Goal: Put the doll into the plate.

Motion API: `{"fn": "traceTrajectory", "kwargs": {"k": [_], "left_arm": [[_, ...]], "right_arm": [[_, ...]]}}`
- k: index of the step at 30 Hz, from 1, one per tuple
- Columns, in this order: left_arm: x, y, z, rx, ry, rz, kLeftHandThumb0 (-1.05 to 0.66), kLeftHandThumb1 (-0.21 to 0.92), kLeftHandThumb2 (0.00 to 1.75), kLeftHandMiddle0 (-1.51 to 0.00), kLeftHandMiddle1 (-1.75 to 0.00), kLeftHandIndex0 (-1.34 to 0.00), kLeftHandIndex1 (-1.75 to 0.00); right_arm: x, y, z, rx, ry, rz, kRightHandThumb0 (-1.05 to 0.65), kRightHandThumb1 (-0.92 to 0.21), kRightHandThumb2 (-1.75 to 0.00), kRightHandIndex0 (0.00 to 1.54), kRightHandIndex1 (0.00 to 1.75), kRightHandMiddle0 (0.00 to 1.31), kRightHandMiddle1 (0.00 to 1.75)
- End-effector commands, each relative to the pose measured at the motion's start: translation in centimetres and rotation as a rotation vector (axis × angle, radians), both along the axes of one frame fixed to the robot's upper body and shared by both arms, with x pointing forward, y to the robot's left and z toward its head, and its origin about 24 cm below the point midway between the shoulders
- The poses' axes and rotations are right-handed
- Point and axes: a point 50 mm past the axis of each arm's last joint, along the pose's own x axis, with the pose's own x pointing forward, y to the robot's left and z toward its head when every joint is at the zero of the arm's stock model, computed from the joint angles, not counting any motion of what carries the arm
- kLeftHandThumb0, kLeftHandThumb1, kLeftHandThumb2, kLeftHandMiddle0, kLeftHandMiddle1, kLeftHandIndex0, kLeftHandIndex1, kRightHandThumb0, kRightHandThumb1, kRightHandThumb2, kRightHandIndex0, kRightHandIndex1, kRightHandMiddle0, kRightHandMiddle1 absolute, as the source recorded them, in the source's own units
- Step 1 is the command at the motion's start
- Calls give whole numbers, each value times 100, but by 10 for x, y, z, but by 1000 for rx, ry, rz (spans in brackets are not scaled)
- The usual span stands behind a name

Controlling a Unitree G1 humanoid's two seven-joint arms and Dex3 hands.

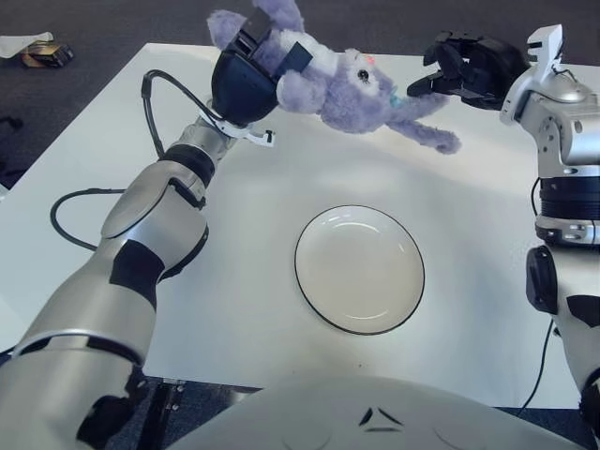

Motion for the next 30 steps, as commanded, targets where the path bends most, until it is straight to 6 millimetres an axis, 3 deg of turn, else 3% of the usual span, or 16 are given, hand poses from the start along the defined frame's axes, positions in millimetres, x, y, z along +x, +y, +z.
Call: {"fn": "traceTrajectory", "kwargs": {"k": [1,10,17,23,30], "left_arm": [[0,-6,15,9,-58,-37,-47,36,126,-138,-175,-58,-175],[0,-8,15,31,-44,-65,-47,33,130,-139,-175,-60,-175],[0,-9,13,37,-26,-76,-48,32,131,-138,-175,-61,-175],[0,-9,11,43,-14,-76,-48,32,131,-137,-175,-61,-175],[0,-10,10,59,-9,-76,-48,31,132,-136,-175,-62,-175]], "right_arm": [[5,-3,19,-7,-49,3,-62,-64,-72,19,68,1,119],[10,-5,22,-45,-54,-4,-66,-67,-69,12,57,0,94],[15,-7,19,-65,-59,-12,-63,-67,-69,13,55,0,120],[19,-7,18,-81,-74,-30,-62,-66,-70,13,55,0,126],[23,-7,18,-162,-80,-52,-68,-71,-64,13,54,0,99]]}}
